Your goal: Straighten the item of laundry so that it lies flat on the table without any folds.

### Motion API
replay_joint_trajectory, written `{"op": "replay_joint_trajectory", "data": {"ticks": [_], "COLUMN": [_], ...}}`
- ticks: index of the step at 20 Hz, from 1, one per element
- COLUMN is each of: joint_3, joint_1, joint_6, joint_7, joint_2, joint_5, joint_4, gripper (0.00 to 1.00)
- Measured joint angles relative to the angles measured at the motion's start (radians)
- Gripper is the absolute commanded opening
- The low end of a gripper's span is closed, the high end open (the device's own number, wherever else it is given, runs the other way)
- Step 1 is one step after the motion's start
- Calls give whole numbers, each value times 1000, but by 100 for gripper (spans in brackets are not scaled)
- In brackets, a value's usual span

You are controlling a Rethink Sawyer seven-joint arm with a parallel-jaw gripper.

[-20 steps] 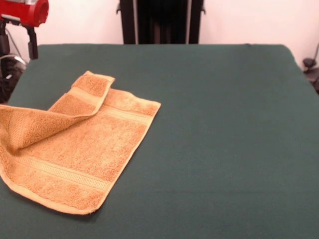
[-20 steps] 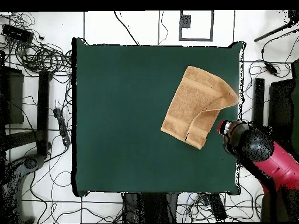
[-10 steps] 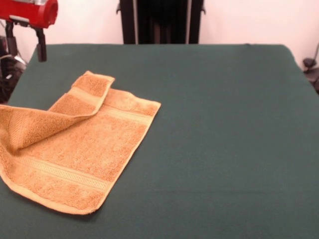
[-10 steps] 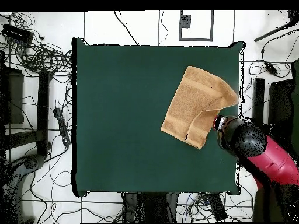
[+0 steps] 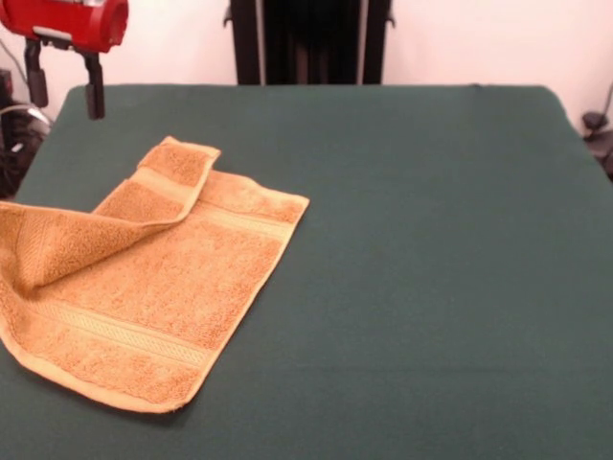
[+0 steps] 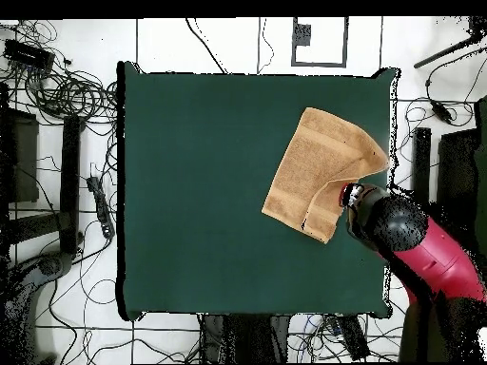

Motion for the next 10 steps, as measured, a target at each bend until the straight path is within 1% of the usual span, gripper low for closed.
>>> {"op": "replay_joint_trajectory", "data": {"ticks": [10], "joint_3": [-22], "joint_1": [36], "joint_6": [0], "joint_7": [0], "joint_2": [1], "joint_5": [60], "joint_4": [0], "gripper": [100]}}
